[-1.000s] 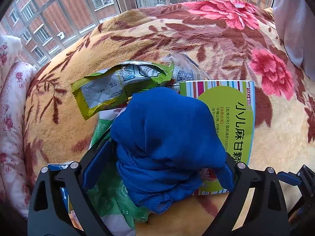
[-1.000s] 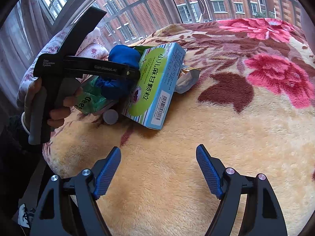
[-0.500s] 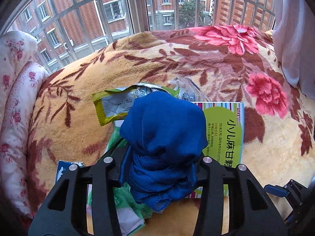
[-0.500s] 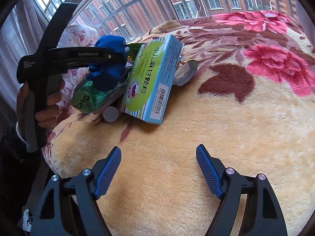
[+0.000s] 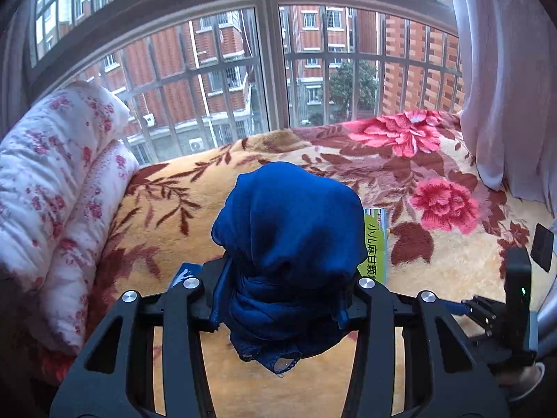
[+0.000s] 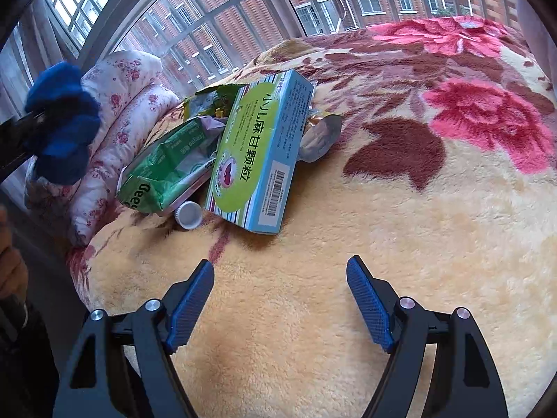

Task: Collect trash
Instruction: 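Grasp the green-and-blue medicine box with the right gripper while the left holds the cloth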

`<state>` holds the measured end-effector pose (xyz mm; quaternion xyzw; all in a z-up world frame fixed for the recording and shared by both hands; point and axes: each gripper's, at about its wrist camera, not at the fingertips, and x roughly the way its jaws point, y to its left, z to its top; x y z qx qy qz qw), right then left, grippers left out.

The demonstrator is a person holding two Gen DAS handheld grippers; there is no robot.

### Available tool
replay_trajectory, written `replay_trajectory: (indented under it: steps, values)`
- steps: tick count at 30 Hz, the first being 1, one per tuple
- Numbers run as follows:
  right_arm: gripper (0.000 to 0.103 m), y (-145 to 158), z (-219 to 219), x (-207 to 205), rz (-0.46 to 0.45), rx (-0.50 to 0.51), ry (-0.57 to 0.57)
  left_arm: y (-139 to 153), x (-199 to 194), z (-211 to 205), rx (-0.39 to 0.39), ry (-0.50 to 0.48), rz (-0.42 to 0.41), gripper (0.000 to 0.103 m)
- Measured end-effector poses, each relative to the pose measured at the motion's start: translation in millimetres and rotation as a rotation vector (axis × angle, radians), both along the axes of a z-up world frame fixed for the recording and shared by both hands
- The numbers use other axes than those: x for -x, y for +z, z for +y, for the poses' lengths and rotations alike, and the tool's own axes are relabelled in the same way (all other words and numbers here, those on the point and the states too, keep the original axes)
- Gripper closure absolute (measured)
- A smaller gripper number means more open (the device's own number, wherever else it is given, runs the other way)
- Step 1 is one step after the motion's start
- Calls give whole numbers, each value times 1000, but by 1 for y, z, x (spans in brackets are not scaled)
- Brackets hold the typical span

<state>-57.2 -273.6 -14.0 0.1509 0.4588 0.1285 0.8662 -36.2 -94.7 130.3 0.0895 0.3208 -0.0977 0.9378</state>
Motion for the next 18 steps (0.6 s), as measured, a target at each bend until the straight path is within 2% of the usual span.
replay_trajectory:
  steps: [3,6,12,18]
  values:
    - [26,-3,1,-19,11,-9,14,1,42,11,-25,26,-83,59]
    - [26,-6,3,-40,14,-46,32,-4,70,21,-31,42,-109,59]
    - [26,-19,2,-77,68,-160,64,-21,91,43,5,71,-78,59]
    - [26,-35,3,-104,119,-237,86,-34,91,54,44,73,-58,59]
